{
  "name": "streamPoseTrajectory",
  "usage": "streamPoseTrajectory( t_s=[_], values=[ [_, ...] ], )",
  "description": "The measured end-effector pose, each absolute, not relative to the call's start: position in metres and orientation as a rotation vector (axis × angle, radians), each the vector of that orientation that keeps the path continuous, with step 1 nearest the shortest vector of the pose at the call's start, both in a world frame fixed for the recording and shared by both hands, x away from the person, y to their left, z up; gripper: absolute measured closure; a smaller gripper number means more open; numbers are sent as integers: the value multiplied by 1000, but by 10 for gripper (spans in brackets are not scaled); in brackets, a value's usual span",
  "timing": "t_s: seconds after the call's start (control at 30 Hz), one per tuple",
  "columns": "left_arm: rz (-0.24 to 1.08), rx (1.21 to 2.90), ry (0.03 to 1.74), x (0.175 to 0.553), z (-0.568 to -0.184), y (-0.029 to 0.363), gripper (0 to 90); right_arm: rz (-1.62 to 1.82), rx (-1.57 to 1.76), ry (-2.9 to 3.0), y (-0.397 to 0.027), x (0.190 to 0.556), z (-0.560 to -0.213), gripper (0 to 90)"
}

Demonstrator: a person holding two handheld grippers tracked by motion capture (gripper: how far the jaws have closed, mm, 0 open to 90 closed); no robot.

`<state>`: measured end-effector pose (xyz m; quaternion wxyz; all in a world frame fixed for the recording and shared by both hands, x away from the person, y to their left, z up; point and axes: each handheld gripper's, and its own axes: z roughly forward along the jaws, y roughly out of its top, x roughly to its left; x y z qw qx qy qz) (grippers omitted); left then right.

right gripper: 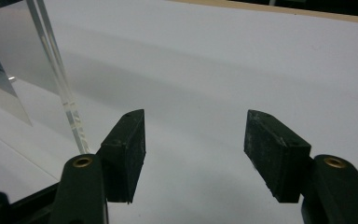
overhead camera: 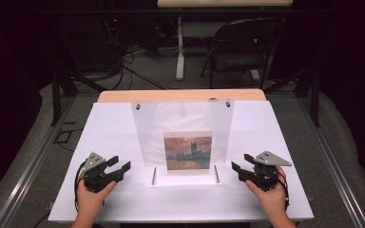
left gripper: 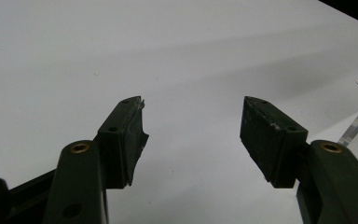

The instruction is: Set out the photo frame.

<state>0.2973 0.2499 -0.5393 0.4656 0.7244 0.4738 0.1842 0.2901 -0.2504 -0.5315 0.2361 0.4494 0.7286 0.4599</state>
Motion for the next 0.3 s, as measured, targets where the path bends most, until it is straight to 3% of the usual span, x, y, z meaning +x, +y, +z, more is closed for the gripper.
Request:
streamPoseTrajectory(
  t_s=[0.3],
  values=[
    [440,1768,1175,299,-541,251,388,1281,1285,1981,-257,292,-534,384]
  ],
)
